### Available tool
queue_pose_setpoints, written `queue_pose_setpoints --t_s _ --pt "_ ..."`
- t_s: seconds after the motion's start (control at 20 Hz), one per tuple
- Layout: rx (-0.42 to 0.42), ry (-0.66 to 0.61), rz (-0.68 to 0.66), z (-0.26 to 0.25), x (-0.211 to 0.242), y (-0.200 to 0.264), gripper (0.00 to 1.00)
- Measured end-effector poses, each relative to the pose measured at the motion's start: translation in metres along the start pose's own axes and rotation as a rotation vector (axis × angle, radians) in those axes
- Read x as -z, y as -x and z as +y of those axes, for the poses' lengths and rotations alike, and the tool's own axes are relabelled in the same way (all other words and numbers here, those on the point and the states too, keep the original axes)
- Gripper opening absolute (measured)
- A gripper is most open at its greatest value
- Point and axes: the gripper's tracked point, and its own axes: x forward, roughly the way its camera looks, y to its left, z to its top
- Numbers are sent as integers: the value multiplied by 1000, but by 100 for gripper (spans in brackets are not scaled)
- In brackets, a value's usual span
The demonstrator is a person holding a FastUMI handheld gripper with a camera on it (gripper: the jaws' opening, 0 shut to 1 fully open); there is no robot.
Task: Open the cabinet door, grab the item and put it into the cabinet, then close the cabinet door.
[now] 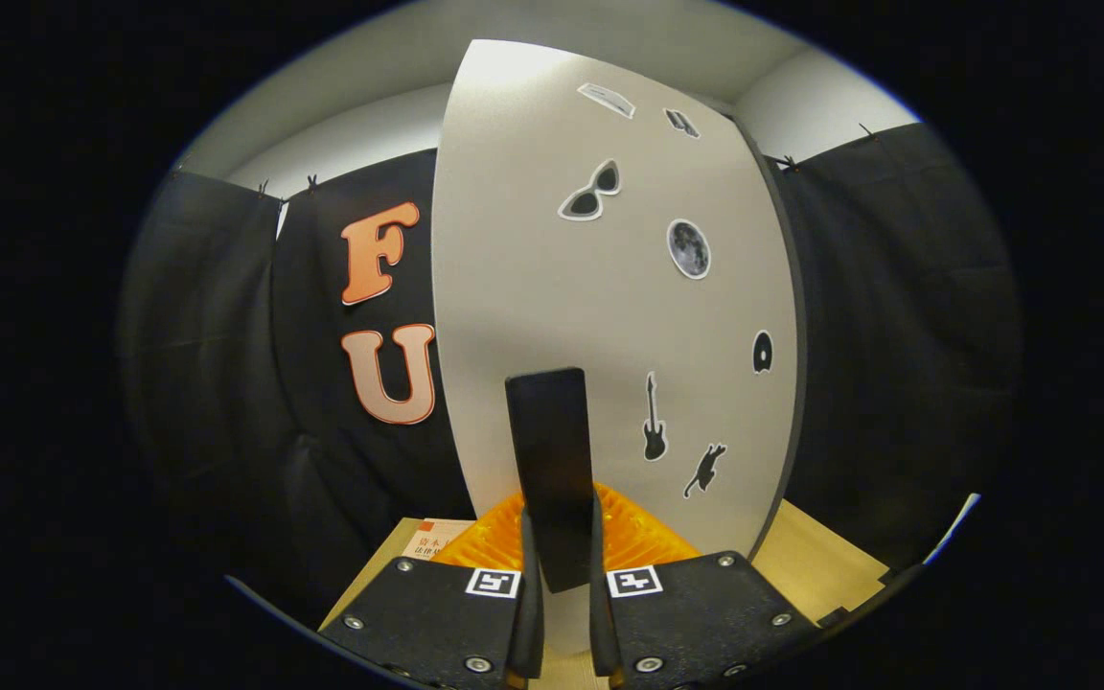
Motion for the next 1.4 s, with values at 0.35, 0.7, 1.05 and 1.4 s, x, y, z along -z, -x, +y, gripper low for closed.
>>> queue_pose_setpoints --t_s 0.35,0.7,1.05,1.4 --pt "48 -16 0 -44 3 39 17" --pt "118 64 -20 -94 2 69 13" --pt "153 31 -21 -173 0 93 9" --pt "70 34 -53 -249 -12 100 9"
